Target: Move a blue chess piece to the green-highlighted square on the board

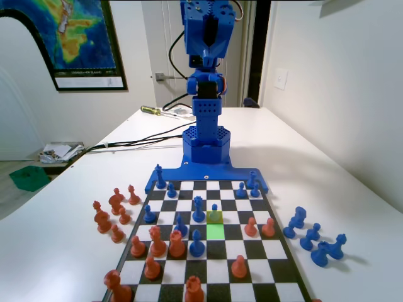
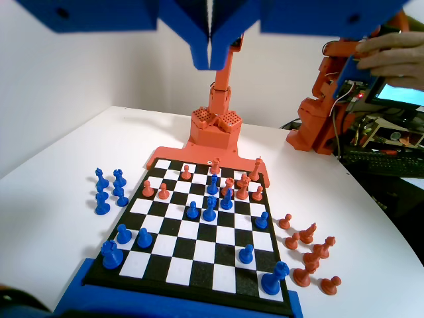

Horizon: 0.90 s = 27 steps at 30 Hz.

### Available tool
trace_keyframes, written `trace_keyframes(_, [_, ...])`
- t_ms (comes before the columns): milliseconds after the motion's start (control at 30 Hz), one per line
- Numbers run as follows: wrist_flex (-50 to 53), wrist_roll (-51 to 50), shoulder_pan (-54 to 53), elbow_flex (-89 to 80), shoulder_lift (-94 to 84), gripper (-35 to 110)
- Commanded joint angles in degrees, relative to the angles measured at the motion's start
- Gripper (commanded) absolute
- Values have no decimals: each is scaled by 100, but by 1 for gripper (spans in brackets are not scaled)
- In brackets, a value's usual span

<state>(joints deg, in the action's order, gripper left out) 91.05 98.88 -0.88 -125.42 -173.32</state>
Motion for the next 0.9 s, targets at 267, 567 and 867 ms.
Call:
trace_keyframes(267, [299,-1397,-255,2109,2549,1])
trace_keyframes(567, [272,-3032,-396,2452,4438,1])
trace_keyframes(867, [-668,-4614,-431,1652,5502,1])
